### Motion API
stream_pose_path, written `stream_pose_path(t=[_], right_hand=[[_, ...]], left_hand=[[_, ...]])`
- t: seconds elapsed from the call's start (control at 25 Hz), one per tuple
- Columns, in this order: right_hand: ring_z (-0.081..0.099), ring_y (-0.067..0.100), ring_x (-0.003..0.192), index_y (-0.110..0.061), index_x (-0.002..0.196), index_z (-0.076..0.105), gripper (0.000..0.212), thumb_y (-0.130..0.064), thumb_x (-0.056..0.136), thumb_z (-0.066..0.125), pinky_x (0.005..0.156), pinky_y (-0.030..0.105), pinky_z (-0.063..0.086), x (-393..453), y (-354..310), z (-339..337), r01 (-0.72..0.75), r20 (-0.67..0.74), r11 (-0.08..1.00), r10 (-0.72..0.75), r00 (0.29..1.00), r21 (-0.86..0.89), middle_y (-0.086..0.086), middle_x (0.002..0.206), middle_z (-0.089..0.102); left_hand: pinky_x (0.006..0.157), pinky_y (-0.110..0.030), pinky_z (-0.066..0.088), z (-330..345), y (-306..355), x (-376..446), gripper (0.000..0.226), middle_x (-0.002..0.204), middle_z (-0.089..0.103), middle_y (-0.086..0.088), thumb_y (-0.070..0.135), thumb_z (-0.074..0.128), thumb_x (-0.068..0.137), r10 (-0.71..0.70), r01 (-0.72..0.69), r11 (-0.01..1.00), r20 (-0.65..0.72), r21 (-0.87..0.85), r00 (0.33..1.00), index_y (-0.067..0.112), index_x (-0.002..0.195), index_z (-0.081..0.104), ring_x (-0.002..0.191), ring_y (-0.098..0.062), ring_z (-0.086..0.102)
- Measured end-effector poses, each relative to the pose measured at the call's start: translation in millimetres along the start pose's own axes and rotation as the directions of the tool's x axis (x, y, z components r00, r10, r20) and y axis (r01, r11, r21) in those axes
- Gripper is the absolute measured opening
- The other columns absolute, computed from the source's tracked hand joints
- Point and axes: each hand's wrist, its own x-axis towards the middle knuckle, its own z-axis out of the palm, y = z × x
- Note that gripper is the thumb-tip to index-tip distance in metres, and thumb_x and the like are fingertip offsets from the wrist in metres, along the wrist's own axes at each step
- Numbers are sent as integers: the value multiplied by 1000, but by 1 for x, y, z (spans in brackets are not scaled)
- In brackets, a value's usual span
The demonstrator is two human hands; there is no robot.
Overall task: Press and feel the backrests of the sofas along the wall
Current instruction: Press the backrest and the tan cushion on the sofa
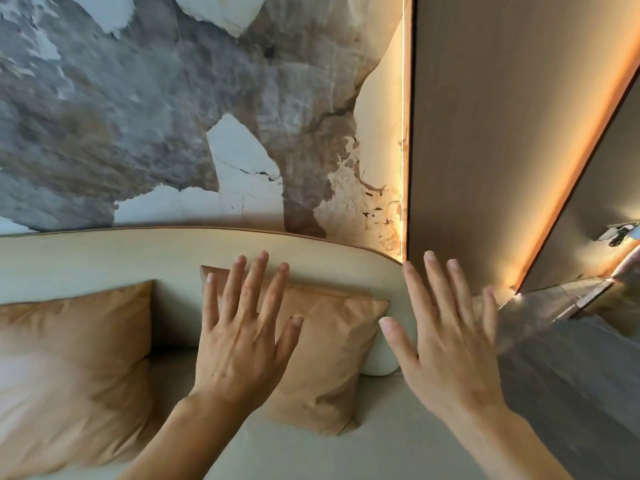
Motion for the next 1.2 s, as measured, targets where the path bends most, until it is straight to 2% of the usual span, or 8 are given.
stream_pose_path(t=[0.08, 0.24, 0.44, 0.56, 0.72, 0.84, 1.0, 1.2], right_hand=[[21, 28, 148, -23, 152, 29, 71, -65, 96, 13, 114, 62, 17, 7, 1, 64, -34, 11, 999, 34, 999, -2, 4, 160, 25], [18, 26, 149, -26, 152, 28, 74, -66, 94, 8, 116, 60, 15, 27, -4, 175, -53, 76, 998, 56, 996, -34, 3, 161, 24], [5, 21, 151, -31, 154, 17, 73, -68, 93, 1, 119, 53, 0, 52, -4, 258, -35, 100, 999, 39, 994, -36, -3, 164, 13], [7, 22, 151, -30, 154, 20, 73, -66, 93, 0, 118, 52, -1, 68, -2, 283, -20, 93, 999, 24, 995, -35, -2, 163, 16], [17, 24, 149, -27, 152, 27, 70, -63, 95, 8, 118, 58, 14, 83, -1, 307, -30, 49, 997, 27, 998, 70, 1, 160, 26], [24, 29, 147, -23, 149, 36, 67, -58, 94, 21, 114, 63, 21, 94, 1, 318, -25, -4, 989, 26, 1000, 142, 4, 157, 34], [29, 33, 144, -19, 144, 44, 65, -55, 92, 30, 111, 65, 24, 105, 4, 327, -5, -46, 990, 12, 999, 142, 7, 154, 39], [31, 34, 142, -18, 139, 51, 64, -54, 89, 35, 110, 66, 24, 132, 8, 336, 4, 1, 997, -4, 1000, 75, 9, 152, 41]], left_hand=[[120, -53, 9, 66, -7, 7, 69, 161, 27, -10, 60, 12, 100, 0, 0, 1000, 50, 2, 999, 19, 151, 35, 151, -31, 19], [122, -43, -8, 172, -23, 24, 72, 164, 18, -6, 65, 9, 98, -8, 8, 1000, 81, -2, 997, 24, 154, 29, 152, -29, 7], [122, -46, -3, 239, -35, 49, 73, 162, 26, -8, 65, 10, 97, -12, 14, 999, 52, -43, 999, 22, 153, 32, 152, -31, 15], [122, -54, 9, 261, -34, 60, 73, 160, 32, -9, 62, 19, 95, -6, 9, 999, 52, -49, 999, 20, 152, 36, 150, -32, 22], [119, -58, 19, 291, -35, 72, 71, 157, 39, -9, 58, 22, 96, -6, 6, 999, 11, -42, 1000, 15, 150, 39, 147, -31, 30], [119, -57, 20, 308, -36, 80, 72, 154, 44, -8, 57, 17, 98, -15, 14, 999, -22, -48, 1000, 13, 149, 40, 145, -31, 35], [119, -57, 21, 320, -37, 90, 72, 154, 44, -8, 56, 17, 98, -24, 23, 999, -34, -44, 999, 12, 149, 40, 145, -31, 36], [120, -53, 13, 332, -35, 109, 71, 157, 38, -8, 54, 31, 93, -39, 39, 999, 2, -26, 999, 12, 151, 35, 146, -29, 29]])
